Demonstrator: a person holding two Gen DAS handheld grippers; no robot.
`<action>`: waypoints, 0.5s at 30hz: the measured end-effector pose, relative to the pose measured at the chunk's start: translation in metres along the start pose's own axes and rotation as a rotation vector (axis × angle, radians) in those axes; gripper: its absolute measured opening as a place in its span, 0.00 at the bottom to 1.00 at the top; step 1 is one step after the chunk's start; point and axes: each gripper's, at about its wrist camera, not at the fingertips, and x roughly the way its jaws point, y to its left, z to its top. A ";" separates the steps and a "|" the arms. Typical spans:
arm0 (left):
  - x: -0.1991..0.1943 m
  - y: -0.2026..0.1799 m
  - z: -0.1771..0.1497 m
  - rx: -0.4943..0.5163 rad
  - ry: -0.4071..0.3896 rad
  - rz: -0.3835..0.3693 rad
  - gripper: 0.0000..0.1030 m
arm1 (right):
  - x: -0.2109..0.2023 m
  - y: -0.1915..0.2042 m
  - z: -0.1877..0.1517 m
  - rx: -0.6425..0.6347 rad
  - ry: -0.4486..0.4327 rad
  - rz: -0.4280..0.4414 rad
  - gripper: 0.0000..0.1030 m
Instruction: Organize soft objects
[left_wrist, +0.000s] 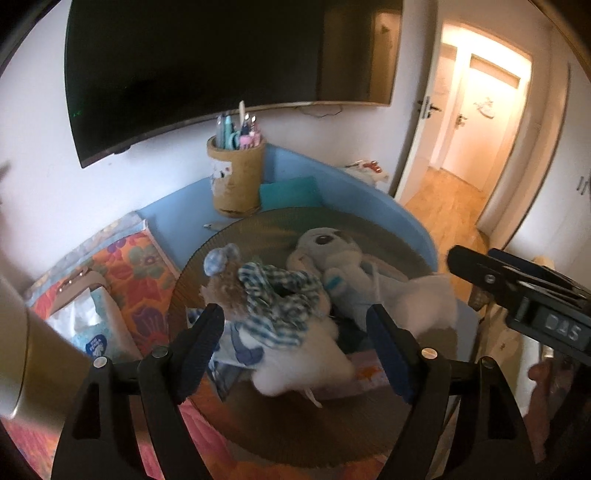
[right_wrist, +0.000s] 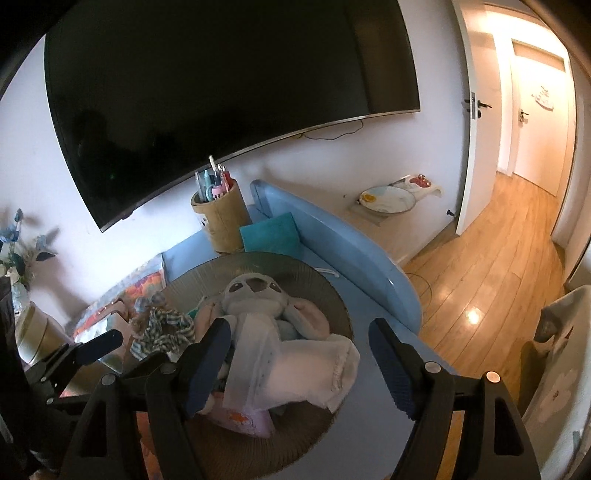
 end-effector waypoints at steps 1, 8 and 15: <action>-0.006 -0.001 -0.002 0.005 -0.007 -0.003 0.76 | -0.003 0.001 -0.001 -0.003 -0.001 0.000 0.73; -0.049 -0.004 -0.018 0.037 -0.057 0.003 0.76 | -0.023 0.034 -0.019 -0.071 0.003 0.006 0.73; -0.096 0.015 -0.042 0.050 -0.092 0.048 0.76 | -0.044 0.081 -0.037 -0.161 0.009 0.044 0.73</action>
